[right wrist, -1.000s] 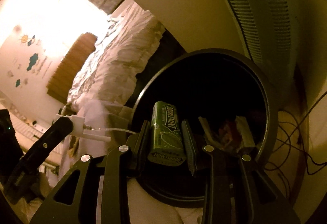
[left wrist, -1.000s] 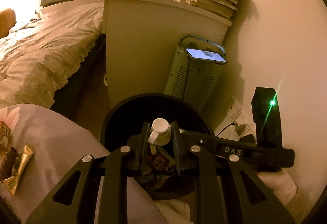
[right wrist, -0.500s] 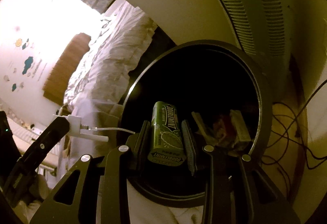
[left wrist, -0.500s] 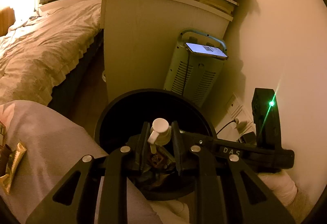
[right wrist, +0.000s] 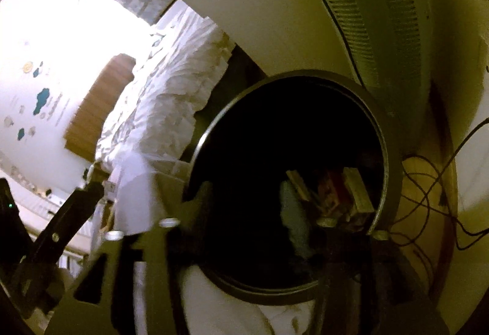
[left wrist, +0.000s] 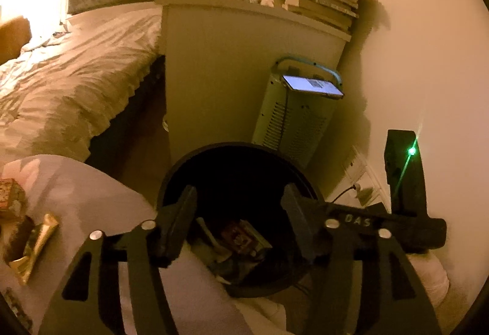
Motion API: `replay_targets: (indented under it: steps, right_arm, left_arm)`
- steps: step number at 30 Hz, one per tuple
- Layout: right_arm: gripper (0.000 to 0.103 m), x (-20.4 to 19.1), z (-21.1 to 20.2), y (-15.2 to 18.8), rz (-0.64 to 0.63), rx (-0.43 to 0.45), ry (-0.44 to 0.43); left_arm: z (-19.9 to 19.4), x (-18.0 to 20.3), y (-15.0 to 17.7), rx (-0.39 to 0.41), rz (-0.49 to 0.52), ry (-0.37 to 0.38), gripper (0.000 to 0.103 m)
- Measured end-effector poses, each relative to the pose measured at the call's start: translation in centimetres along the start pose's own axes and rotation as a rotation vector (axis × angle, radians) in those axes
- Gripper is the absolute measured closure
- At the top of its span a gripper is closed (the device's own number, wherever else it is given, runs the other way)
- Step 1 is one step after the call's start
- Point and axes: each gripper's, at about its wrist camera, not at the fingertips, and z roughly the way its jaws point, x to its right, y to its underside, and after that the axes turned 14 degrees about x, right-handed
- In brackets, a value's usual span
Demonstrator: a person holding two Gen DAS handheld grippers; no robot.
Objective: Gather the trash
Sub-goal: 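Open both grippers to drop the cup and gum pack into the bin, then grasp the white paper cup with the left gripper while the right grasps the gold wrapper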
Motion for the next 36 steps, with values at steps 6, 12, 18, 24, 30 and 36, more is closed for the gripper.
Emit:
replay_targets:
  steps: [6,12,18,24,30,36]
  right_arm:
    - [0.045,-2.7,0.1,0.3,-0.054,-0.007,-0.030]
    - [0.045,-6.9,1.2,1.4,-0.134,-0.044,-0.087]
    - [0.045,-12.7,2.9,3.7,-0.250,-0.111,-0.168]
    - [0.036,-19.3,5.4,6.3,-0.358,-0.184,-0.247]
    - [0.036,-24.7,9.4,8.9,-0.437,-0.283,-0.261]
    - [0.036,-27.4,13.2,11.2,-0.444,-0.350,-0.223]
  left_arm:
    - [-2.9,-2.6,0.3,0.021,-0.036,-0.065,0.041]
    - [-7.0,-7.3,1.9,0.026,-0.092,-0.193,0.041]
    - [-12.0,-12.8,4.8,0.008,-0.145,-0.376,0.041]
    - [-16.3,-17.4,8.2,-0.023,-0.161,-0.547,0.041]
    - [-17.4,-19.5,10.1,-0.059,-0.179,-0.570,0.042]
    - [-17.6,-20.2,11.0,-0.067,-0.203,-0.541,0.043]
